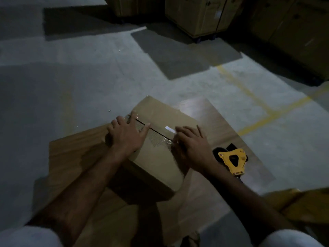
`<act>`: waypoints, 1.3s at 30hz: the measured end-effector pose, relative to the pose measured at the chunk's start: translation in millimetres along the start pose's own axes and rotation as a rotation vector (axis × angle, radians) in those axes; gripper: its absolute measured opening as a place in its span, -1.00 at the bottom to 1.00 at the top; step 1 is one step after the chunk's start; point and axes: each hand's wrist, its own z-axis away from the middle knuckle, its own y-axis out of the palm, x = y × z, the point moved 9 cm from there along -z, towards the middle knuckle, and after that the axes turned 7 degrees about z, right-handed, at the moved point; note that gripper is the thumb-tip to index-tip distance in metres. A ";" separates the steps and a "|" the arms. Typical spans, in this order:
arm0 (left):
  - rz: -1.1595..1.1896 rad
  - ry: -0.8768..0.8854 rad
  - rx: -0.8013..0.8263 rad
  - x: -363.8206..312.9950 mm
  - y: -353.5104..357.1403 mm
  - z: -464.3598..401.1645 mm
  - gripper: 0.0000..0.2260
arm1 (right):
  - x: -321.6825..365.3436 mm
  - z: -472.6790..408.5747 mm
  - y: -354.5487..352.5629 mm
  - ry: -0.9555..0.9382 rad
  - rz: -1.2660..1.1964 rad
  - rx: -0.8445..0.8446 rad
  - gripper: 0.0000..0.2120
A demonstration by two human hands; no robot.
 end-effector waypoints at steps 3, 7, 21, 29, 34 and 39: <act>0.013 -0.020 0.035 9.9 -7.5 24.2 -0.33 | 5.6 32.2 11.5 0.387 0.008 -0.004 -0.72; 0.066 -0.056 0.074 19.6 -14.7 69.4 -0.36 | 2.2 55.6 15.9 0.506 -0.256 -0.022 -0.76; 0.217 0.606 0.149 -167.4 25.1 89.1 -0.47 | -57.4 59.0 12.0 0.353 -0.606 -0.107 -0.66; 0.271 0.531 0.001 -190.8 33.7 84.7 -0.49 | -163.0 137.1 33.0 0.670 -0.452 -0.081 -0.55; 0.285 0.430 -0.051 -200.8 34.6 93.8 -0.47 | -221.7 205.0 76.7 1.082 -0.132 0.173 -0.49; 0.298 0.664 0.074 -252.7 50.3 109.5 -0.50 | -232.2 205.5 117.1 1.099 -0.329 0.319 -0.68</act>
